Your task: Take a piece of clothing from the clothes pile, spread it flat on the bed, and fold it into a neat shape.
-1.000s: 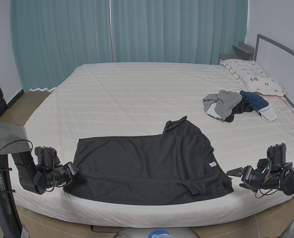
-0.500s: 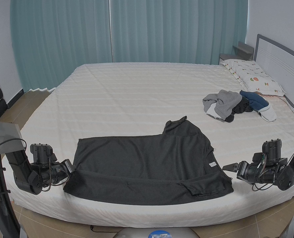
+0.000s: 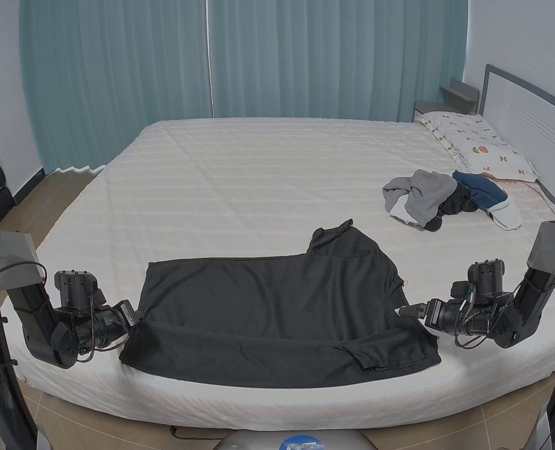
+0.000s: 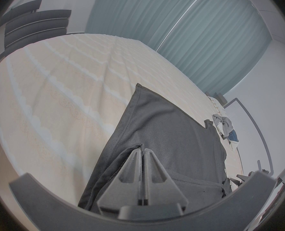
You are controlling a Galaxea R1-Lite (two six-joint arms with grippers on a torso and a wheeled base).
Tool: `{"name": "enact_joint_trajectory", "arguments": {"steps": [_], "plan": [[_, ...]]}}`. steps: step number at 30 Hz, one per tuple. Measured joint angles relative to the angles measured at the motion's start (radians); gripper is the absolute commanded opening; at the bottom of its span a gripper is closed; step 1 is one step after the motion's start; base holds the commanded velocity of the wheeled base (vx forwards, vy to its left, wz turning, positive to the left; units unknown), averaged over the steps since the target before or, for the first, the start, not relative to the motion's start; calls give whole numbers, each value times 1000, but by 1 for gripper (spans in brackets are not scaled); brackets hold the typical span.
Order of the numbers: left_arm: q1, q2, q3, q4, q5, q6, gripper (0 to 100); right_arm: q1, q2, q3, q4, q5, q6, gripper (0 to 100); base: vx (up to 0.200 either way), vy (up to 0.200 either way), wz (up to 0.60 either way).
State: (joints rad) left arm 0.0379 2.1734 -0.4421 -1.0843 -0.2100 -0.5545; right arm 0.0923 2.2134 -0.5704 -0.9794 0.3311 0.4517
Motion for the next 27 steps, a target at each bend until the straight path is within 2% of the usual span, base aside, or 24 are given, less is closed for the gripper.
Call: {"name": "enact_joint_trajectory", "arguments": {"steps": [13, 23, 24, 27], "plan": [[0, 1, -1, 0, 0, 1, 0, 19, 32, 13, -24, 62, -17, 100, 0, 0, 0], [0, 3, -1, 0, 0, 1, 0, 30, 55, 34, -25, 66, -45, 100, 0, 0, 0], [0, 3, -1, 0, 0, 1, 0, 31, 60, 34, -29, 66, -47, 0, 0, 0, 0], [0, 3, -1, 0, 0, 1, 0, 31, 70, 38, -73, 67, -47, 0, 0, 0, 0]]}}
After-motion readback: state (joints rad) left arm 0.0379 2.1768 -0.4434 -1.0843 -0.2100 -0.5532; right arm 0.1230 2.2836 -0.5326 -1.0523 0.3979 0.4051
